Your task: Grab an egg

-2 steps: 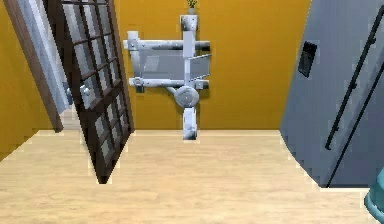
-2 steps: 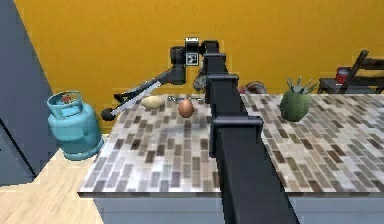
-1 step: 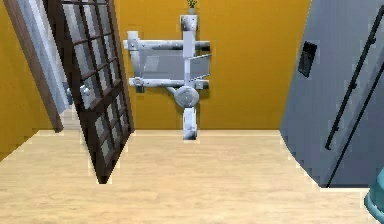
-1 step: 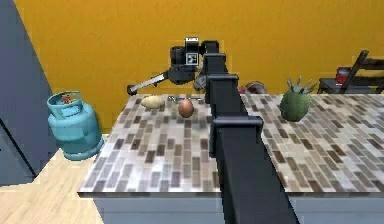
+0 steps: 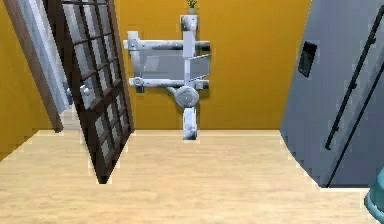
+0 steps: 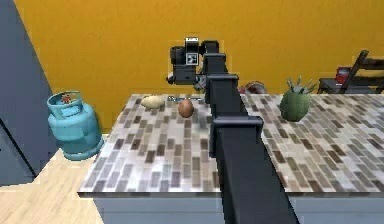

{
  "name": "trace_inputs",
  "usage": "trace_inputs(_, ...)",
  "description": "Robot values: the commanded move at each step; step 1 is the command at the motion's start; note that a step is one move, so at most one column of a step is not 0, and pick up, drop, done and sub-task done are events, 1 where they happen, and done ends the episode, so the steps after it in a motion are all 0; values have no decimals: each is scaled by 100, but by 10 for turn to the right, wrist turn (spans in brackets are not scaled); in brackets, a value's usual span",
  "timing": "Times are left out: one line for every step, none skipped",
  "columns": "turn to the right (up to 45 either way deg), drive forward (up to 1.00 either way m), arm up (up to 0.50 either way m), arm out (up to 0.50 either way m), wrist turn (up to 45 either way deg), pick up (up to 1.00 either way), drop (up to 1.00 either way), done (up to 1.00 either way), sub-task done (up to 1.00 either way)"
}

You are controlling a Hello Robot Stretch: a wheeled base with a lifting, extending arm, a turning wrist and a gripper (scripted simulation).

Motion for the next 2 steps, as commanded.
trace_inputs(0, 0, -12, 0, 0, 0, 0, 0, 0)
trace_inputs(0, 0, 0, 0, 0, 100, 0, 0, 0)
